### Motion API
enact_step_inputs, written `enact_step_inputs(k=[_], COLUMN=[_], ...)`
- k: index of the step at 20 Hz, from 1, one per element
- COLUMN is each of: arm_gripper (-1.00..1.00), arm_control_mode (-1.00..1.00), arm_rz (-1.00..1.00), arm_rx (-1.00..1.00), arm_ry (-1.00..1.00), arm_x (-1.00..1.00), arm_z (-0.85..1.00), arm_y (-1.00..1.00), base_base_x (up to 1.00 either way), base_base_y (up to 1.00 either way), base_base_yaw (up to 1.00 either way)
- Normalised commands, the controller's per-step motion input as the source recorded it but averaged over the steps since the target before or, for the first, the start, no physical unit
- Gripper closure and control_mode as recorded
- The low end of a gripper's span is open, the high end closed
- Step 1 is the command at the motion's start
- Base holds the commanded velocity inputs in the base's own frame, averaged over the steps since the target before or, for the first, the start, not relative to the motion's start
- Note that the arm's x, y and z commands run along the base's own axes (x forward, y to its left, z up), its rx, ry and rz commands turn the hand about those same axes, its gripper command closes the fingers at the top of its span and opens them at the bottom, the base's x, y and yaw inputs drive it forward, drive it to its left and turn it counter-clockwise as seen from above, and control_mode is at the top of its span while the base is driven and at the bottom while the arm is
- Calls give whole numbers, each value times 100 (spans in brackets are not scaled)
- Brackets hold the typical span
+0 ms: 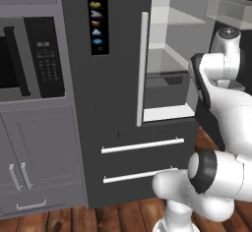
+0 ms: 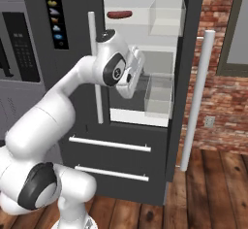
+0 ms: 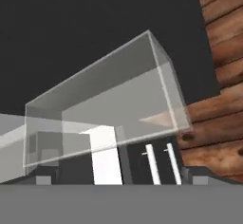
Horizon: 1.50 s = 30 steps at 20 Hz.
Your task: Retrieve the sausage and cheese from the fridge and place them on the cutting board on the counter.
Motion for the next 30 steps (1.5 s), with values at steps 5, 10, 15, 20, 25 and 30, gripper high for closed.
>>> enact_step_inputs(k=[5,10,15,20,25,30], arm_gripper=[-100,-100,-100,-100,-100,-100], arm_control_mode=[-100,-100,-100,-100,-100,-100], arm_rz=[92,76,54,32,27,28], arm_rx=[-25,-26,-21,-25,-26,-15], arm_ry=[2,14,8,4,0,0], arm_x=[-20,-13,1,16,29,36], arm_z=[0,0,1,0,-4,-11], arm_y=[25,34,46,58,60,57], base_base_x=[0,0,0,0,0,0], base_base_y=[0,0,0,0,0,0], base_base_yaw=[0,0,0,0,0,0])
